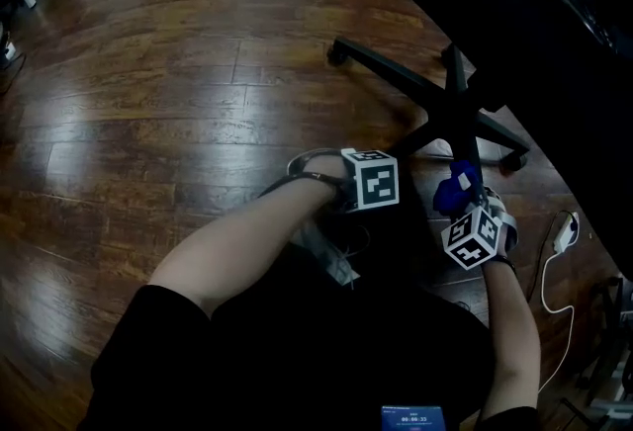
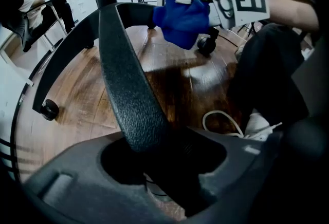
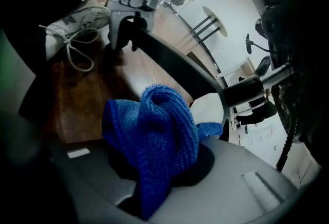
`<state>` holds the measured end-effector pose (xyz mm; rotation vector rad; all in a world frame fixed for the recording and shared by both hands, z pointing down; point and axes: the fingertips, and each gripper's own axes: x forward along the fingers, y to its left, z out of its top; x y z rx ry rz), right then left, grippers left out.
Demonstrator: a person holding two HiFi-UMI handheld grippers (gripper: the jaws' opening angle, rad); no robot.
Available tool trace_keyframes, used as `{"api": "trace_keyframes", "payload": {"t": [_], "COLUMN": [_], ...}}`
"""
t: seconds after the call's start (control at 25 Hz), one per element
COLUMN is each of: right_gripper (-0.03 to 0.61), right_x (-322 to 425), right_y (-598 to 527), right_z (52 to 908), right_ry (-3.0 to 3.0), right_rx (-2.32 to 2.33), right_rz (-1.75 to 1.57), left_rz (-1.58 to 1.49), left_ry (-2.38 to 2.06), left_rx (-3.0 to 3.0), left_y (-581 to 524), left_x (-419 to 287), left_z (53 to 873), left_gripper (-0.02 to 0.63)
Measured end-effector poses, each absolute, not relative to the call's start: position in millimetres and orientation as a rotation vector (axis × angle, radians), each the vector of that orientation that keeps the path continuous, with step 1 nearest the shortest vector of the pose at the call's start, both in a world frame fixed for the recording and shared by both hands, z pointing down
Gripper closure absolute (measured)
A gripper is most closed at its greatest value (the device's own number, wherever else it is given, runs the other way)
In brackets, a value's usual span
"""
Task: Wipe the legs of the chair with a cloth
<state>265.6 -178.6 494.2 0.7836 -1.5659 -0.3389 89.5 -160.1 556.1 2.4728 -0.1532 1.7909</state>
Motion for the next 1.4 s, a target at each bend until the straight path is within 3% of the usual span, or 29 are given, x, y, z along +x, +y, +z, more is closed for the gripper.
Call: {"api": "trace_keyframes", "payload": {"t": [0.24,0.56,0.72,1.04,1.24,1.4], "right_gripper": [0.5,0.5,0.502,0.499,0.499,0.499], "right_x": [232.3,242.2,273.8,335.9,284.4,225.5], "right_y": [-256.4,-236.3,-219.0,-132.0,-117.5,-101.4], "right_z": [468.3,469.4,482.4,493.8,448.7,429.2], "right_ry": [-1.584,-1.623,-1.565,-1.712,-1.883,-2.118], "right_rx": [0.869,0.837,0.835,0.993,1.044,0.986], "right_rz": [-0.448,-0.467,-0.43,-0.055,-0.095,-0.068], "left_rz": [1.789,1.845,1.783,1.451,1.247,1.248], "left_ry": [-0.135,-0.156,-0.107,-0.04,0.229,0.24], "left_rx": [2.477,2.463,2.417,2.319,2.31,2.718], "left_y": [-159.3,-152.9,-116.1,-42.7,-16.9,-40.4], "left_x": [89.1,92.5,129.8,202.2,194.6,172.1], "left_z": [556.0,557.9,559.2,545.4,504.5,461.5], "left_gripper": [0.402,0.399,0.35,0.277,0.264,0.262]}}
